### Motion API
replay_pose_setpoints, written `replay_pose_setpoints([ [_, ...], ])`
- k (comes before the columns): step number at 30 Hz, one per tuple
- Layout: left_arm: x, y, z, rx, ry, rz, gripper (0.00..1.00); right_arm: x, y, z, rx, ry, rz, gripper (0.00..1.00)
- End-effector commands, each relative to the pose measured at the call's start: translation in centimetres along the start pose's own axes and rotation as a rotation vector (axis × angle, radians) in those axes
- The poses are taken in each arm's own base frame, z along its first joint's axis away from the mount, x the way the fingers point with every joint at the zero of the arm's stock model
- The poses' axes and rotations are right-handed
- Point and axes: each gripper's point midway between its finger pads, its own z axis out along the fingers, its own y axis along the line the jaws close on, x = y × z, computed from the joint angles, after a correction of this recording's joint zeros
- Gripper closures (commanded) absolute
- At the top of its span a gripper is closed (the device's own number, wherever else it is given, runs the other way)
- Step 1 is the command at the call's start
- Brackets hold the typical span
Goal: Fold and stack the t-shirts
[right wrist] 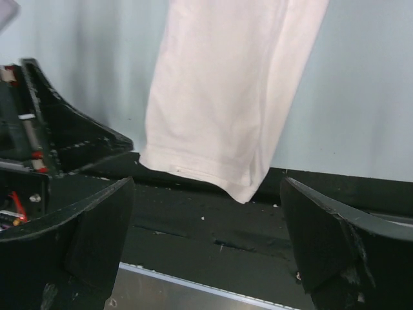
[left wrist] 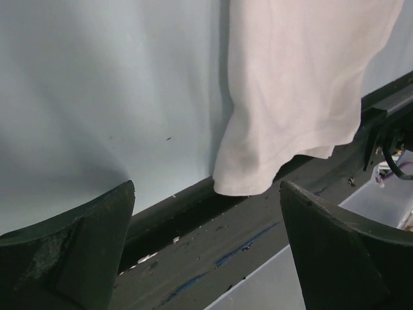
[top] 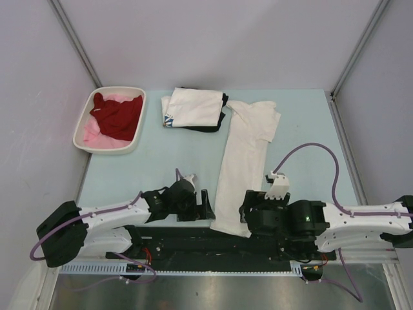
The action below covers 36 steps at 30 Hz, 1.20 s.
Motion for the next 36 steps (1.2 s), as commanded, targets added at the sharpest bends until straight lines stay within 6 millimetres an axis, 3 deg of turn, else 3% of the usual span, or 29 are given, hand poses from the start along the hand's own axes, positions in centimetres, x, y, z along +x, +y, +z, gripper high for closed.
replay_pose_setpoints([
  [1, 0.4, -3.6, 0.8, 0.134, 0.049, 0.011, 0.02, -2.0, -0.3, -0.6, -0.002, -0.081, 0.036, 0.00],
  [3, 0.8, -4.3, 1.3, 0.163, 0.070, 0.012, 0.02, -1.7, -0.9, -0.5, 0.027, -0.077, 0.033, 0.00],
  [10, 2.5, -3.4, 3.8, 0.125, 0.154, -0.002, 0.08, -1.1, -1.9, -0.4, 0.069, -0.086, 0.013, 0.00],
  [16, 3.1, -2.3, 4.6, 0.078, 0.178, 0.000, 0.24, -1.3, -3.0, -0.7, 0.067, -0.096, 0.044, 0.00],
  [21, 3.5, -1.9, 5.3, 0.078, 0.187, -0.004, 0.71, -1.1, -3.6, -0.6, 0.061, -0.094, 0.060, 0.00],
  [22, 3.4, -2.1, 5.4, 0.087, 0.185, -0.004, 0.88, -0.9, -3.8, -0.5, 0.062, -0.091, 0.063, 0.00],
  [23, 3.4, -2.1, 5.4, 0.088, 0.184, -0.006, 0.99, -0.8, -3.8, -0.5, 0.062, -0.087, 0.061, 0.00],
  [27, 2.4, -2.6, 4.7, 0.093, 0.140, -0.005, 1.00, 0.3, -3.6, 0.0, 0.048, -0.060, 0.100, 0.00],
  [31, 1.1, -3.1, 3.6, 0.104, 0.101, -0.007, 1.00, 3.1, -3.8, 1.5, 0.021, 0.005, 0.145, 0.00],
  [36, 0.7, -3.1, 2.5, 0.104, 0.086, -0.002, 0.99, 5.4, -2.6, 2.6, -0.083, 0.061, 0.287, 0.02],
])
